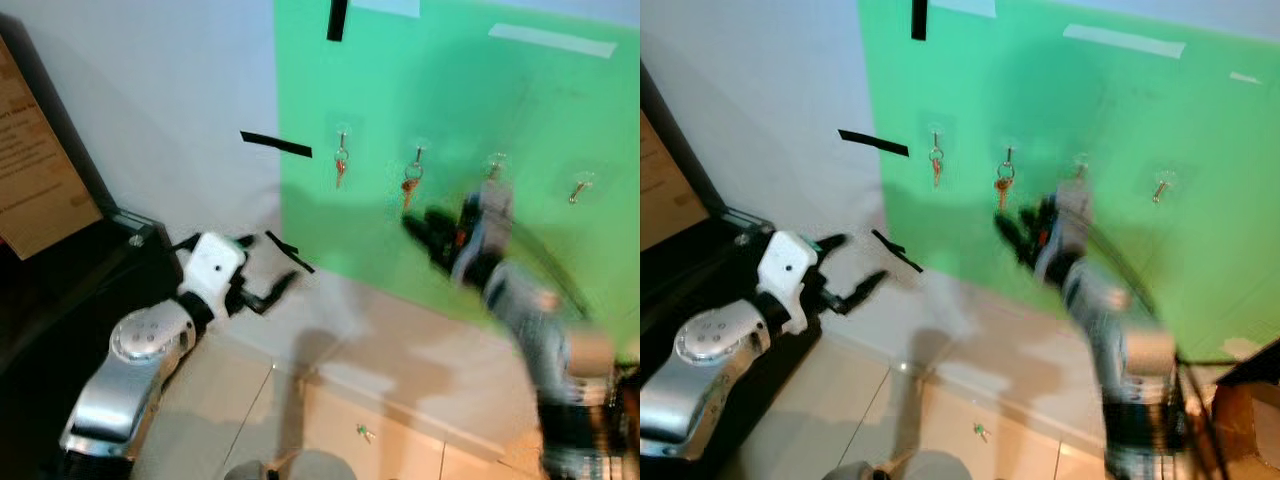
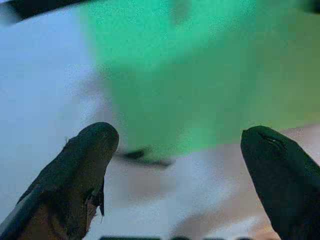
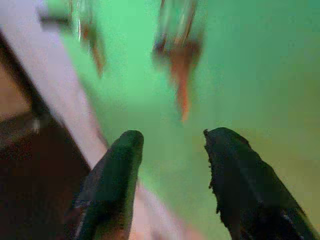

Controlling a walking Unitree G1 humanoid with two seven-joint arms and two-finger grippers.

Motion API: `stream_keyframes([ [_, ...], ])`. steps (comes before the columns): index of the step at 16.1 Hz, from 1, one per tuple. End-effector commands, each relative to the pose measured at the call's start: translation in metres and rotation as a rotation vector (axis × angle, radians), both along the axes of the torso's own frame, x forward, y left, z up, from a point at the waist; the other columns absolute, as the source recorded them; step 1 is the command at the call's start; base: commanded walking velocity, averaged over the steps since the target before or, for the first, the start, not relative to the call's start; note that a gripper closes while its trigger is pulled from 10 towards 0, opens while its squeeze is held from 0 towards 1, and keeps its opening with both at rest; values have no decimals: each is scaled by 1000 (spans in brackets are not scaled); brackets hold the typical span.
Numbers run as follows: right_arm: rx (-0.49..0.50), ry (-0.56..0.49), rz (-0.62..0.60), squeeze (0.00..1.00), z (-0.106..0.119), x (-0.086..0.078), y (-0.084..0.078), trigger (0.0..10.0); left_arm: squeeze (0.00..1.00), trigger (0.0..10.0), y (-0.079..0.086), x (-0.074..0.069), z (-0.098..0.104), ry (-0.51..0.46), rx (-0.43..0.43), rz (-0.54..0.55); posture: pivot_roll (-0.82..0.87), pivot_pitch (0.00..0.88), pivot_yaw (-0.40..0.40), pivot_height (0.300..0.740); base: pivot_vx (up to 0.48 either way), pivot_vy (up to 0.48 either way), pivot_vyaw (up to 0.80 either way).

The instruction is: Hang keys on a hook

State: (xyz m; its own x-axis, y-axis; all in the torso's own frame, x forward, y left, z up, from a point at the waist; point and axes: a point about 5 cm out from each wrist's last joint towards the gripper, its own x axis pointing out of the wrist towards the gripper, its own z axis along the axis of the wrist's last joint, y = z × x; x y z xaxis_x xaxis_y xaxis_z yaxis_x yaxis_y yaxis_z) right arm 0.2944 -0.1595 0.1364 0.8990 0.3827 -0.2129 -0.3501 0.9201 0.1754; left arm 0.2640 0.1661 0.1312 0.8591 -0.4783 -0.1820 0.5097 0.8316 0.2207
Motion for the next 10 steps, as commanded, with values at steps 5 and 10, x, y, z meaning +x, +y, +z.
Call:
stream_keyframes([
  [5,-140,-19,-109,1000,-32,-15,12,10000,102,10000,14,-3,-8,-28,22,279,-33,0,-1,740,0,0,800],
  [10,3,63,-164,1000,-50,-21,13,10000,98,10000,13,-1,-11,-26,60,288,-35,0,11,740,0,0,798],
])
